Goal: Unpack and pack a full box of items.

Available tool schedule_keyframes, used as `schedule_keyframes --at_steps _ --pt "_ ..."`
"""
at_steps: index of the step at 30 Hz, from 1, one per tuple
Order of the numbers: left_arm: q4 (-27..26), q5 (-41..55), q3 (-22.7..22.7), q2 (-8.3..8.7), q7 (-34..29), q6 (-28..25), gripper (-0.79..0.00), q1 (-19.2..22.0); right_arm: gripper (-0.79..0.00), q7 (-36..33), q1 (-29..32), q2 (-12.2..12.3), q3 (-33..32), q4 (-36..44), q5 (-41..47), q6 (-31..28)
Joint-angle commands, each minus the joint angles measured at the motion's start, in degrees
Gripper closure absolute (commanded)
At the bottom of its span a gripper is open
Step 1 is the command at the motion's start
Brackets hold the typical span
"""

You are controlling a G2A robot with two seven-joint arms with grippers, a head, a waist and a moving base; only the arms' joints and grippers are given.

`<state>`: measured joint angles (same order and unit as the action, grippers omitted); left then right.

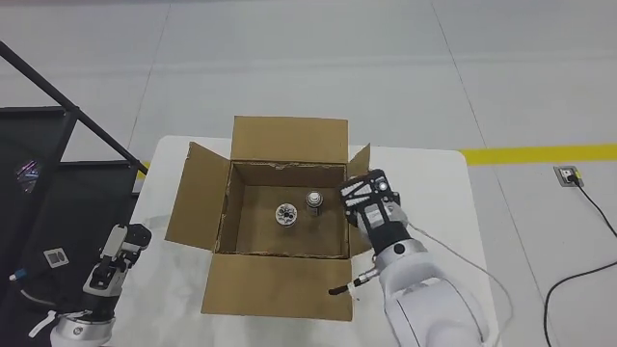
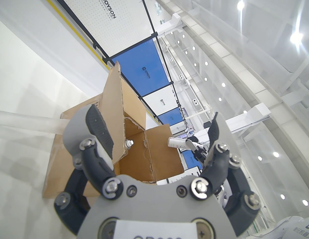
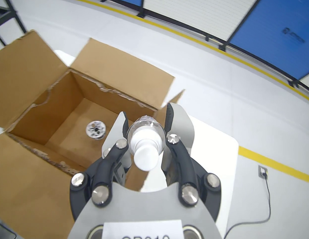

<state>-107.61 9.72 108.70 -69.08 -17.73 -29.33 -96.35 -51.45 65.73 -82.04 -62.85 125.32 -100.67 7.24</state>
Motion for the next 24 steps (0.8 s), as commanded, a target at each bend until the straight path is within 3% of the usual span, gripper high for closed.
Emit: schedule_keyframes --at_steps 1,8,13,17,24 --pt "0.0 0.0 0.0 0.0 0.0 0.0 -0.785 0.0 0.0 -2.23 1.54 0.09 -2.24 0.51 0.77 0.36" --pt "0.0 0.0 0.0 0.0 0.0 0.0 -0.785 0.0 0.0 -7.67 2.34 0.07 -7.47 -2.69 6.86 -1.3" --pt "0.0 0.0 0.0 0.0 0.0 0.0 -0.785 0.0 0.0 2.84 4.03 0.04 -7.81 1.88 13.15 -4.17" --pt "0.0 0.0 0.0 0.0 0.0 0.0 -0.785 0.0 0.0 3.69 4.55 0.02 -5.06 2.41 17.78 -9.15" --pt "0.0 0.0 0.0 0.0 0.0 0.0 -0.785 0.0 0.0 -0.74 -5.66 -1.43 3.85 -13.22 20.05 -10.54"
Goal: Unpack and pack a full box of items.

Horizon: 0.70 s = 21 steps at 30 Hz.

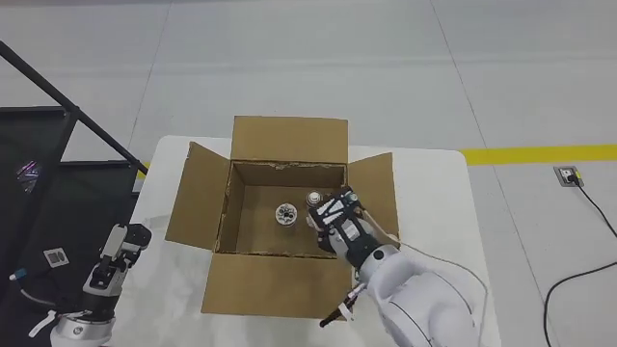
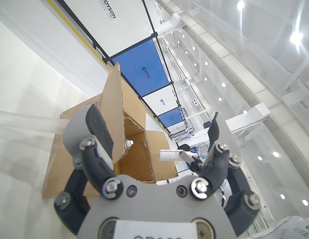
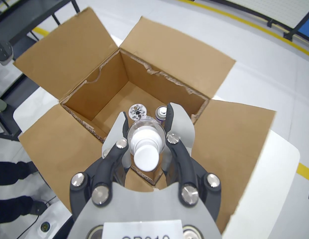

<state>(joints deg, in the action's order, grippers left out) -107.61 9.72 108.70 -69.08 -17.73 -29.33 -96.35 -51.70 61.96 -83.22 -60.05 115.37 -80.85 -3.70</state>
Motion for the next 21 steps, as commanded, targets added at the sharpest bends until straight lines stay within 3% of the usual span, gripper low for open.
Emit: schedule_keyframes --at_steps 1,7,12,13,16,21 --pt "0.0 0.0 0.0 0.0 0.0 0.0 -0.785 0.0 0.0 -0.69 -3.51 -0.57 2.01 -6.15 0.85 0.93" --pt "0.0 0.0 0.0 0.0 0.0 0.0 -0.785 0.0 0.0 0.73 -10.3 -2.12 5.44 -20.64 3.14 3.34" --pt "0.0 0.0 0.0 0.0 0.0 0.0 -0.785 0.0 0.0 2.61 -12.57 -3.0 7.59 -27.8 1.73 5.73" --pt "0.0 0.0 0.0 0.0 0.0 0.0 -0.785 0.0 -0.099 3.06 -12.77 -3.12 7.89 -28.52 1.34 6.08" --pt "0.0 0.0 0.0 0.0 0.0 0.0 -0.785 0.0 -0.169 3.55 -12.77 -3.4 8.35 -29.93 0.99 6.8" --pt "0.0 0.0 0.0 0.0 0.0 0.0 -0.785 0.0 -0.357 3.93 -12.33 -3.57 8.03 -30.6 0.93 6.8"
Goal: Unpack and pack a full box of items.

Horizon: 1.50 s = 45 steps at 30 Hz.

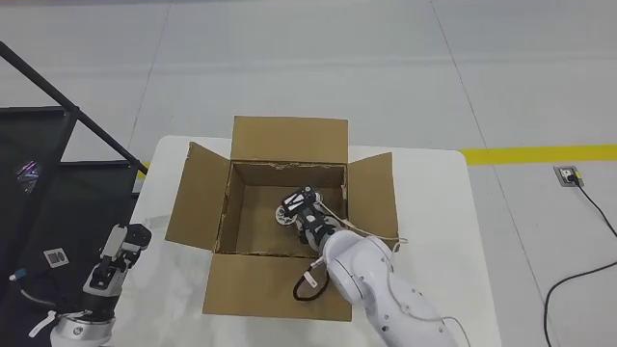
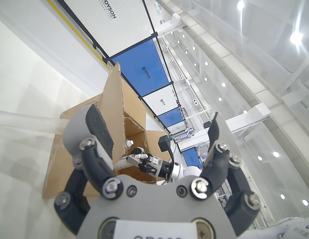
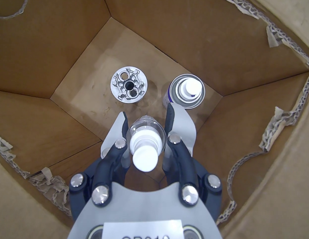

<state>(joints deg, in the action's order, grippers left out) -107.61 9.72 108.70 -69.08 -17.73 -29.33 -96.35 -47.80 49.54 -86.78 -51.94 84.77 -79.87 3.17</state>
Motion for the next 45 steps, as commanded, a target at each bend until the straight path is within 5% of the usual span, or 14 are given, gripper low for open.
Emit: schedule_keyframes --at_steps 1,5,14,18,21,30,38,45 --pt "0.0 0.0 0.0 0.0 0.0 0.0 -0.785 0.0 -0.376 0.03 0.23 -0.02 -0.17 0.05 -0.1 -0.12" --pt "0.0 0.0 0.0 0.0 0.0 0.0 -0.785 0.0 -0.526 -0.08 0.69 -0.07 -0.51 0.4 -0.4 -0.36" --pt "0.0 0.0 0.0 0.0 0.0 0.0 -0.785 0.0 -0.597 1.39 1.68 -0.21 -2.08 3.36 0.87 -0.81" --pt "-0.21 -3.79 0.49 0.01 1.67 2.34 -0.785 0.3 -0.785 3.72 4.5 0.2 -4.98 11.27 4.8 -2.69" --pt "-1.08 -8.72 -0.49 -0.1 3.98 4.53 -0.785 0.76 -0.785 5.88 7.68 0.75 -8.09 18.34 8.15 -4.92" --pt "-5.33 -10.47 -5.22 0.21 -3.35 6.12 -0.785 2.99 -0.785 12.16 18.23 2.52 -23.65 36.01 22.2 -8.85" --pt "-7.8 -13.92 -10.03 0.44 -8.43 9.62 -0.785 4.35 -0.785 2.69 19.58 3.87 -36.83 33.46 33.57 -5.83" --pt "-6.58 -19.43 -15.14 0.58 -11.24 13.6 -0.785 7.03 -0.785 -6.5 15.44 4.71 -37.29 26.15 35.67 -2.84"
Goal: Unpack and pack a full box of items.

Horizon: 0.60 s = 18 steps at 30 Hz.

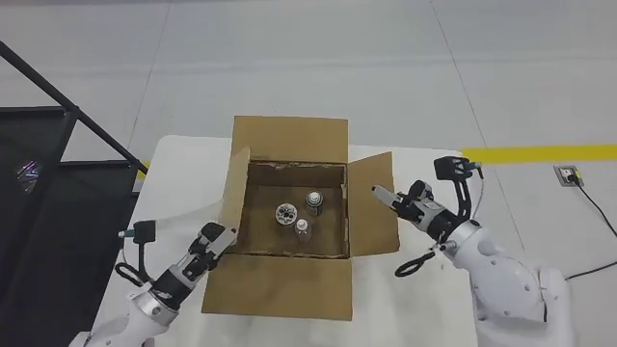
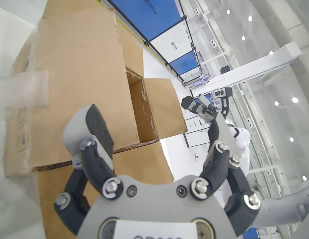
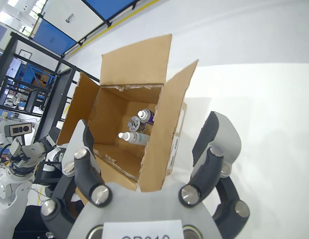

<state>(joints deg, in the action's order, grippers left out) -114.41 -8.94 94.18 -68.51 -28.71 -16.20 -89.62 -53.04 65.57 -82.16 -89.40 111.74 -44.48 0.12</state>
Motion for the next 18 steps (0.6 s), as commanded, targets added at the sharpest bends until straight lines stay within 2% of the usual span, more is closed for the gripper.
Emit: schedule_keyframes --at_steps 1,11,18 --pt "0.5 -1.34 -1.15 0.02 -0.24 0.92 -0.785 0.65 -0.785 -2.16 -1.3 0.16 0.48 -1.37 1.32 -0.05" --pt "4.12 -4.53 -5.03 0.06 -0.1 2.81 -0.785 2.97 -0.785 -12.24 -6.52 0.61 5.54 -8.16 25.01 -10.61" --pt "5.68 -5.44 -6.96 0.01 0.84 4.39 -0.785 4.1 -0.785 -12.94 -13.41 0.34 13.58 -19.75 28.21 -12.66"
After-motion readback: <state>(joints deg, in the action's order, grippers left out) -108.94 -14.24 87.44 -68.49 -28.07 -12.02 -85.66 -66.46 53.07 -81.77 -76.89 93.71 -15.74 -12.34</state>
